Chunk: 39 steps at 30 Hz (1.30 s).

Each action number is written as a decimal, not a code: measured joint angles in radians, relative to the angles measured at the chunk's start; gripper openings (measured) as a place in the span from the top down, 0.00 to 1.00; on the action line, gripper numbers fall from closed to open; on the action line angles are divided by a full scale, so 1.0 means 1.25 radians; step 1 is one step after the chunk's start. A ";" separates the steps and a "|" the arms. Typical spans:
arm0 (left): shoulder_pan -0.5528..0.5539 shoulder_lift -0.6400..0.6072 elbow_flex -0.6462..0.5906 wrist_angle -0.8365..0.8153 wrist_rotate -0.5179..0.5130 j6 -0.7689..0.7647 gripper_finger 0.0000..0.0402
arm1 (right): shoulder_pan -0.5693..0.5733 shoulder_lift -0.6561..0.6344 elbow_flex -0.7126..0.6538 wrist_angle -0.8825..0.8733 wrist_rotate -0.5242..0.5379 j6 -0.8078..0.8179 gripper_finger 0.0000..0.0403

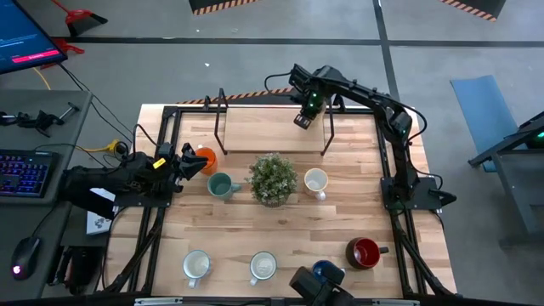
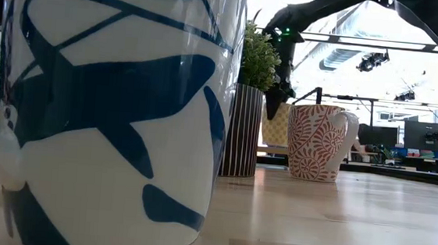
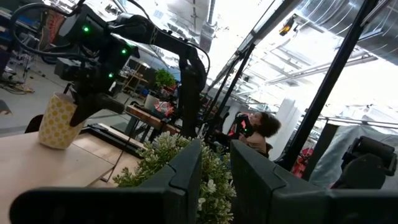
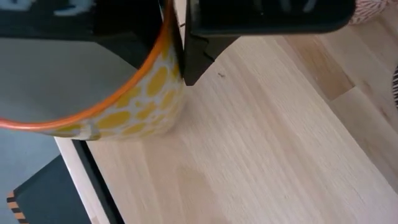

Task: Place coffee mugs
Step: Put the yellow patterned mug on the shelf, then put the red patterned mug on the shelf

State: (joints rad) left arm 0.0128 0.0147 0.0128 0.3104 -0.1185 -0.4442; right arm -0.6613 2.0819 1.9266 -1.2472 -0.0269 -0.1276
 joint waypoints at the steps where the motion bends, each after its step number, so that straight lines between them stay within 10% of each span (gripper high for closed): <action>1: 0.000 0.000 0.000 0.000 0.000 0.000 0.81 | 0.000 0.000 0.000 0.000 0.000 0.000 0.94; 27: 0.000 0.000 0.000 0.000 0.000 0.001 0.81 | 0.000 0.000 0.001 -0.020 -0.004 -0.003 0.70; 39: 0.000 0.000 0.000 0.000 0.000 0.001 0.81 | 0.001 0.000 0.163 -0.169 0.019 0.057 0.69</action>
State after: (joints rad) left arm 0.0128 0.0147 0.0128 0.3103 -0.1184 -0.4431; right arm -0.6596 2.0815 2.1301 -1.4583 -0.0026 -0.0563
